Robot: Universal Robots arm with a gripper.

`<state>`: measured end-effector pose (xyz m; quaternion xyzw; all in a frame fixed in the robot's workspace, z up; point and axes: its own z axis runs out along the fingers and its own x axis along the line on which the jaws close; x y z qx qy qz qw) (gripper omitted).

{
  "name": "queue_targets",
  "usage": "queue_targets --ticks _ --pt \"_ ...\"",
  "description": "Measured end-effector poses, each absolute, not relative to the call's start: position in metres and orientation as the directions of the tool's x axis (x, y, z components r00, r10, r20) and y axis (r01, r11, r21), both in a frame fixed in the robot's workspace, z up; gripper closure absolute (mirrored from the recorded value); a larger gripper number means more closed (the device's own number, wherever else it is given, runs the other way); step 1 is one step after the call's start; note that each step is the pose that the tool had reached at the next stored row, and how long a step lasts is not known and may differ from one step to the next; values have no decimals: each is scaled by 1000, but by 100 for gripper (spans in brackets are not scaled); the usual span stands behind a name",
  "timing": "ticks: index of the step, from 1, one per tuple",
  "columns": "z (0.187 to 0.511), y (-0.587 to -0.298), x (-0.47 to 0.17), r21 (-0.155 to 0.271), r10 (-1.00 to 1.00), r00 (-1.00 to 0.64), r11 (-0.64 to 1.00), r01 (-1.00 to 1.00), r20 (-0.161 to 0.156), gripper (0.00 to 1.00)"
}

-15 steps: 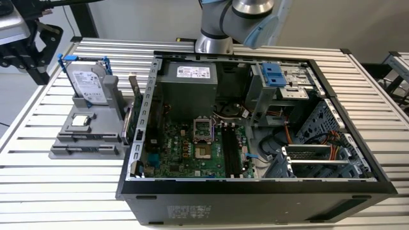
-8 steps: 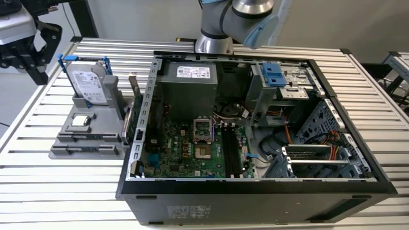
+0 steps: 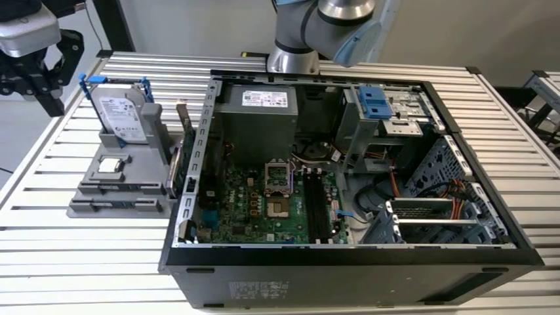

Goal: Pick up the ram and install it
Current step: 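Pick up the ram and move it above insertion slot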

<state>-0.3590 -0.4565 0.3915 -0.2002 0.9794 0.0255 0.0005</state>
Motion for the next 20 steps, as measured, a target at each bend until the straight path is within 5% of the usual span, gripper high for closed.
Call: queue_targets --ticks 20 --pt "392 -457 -359 50 -690 -724 722 -690 -11 100"
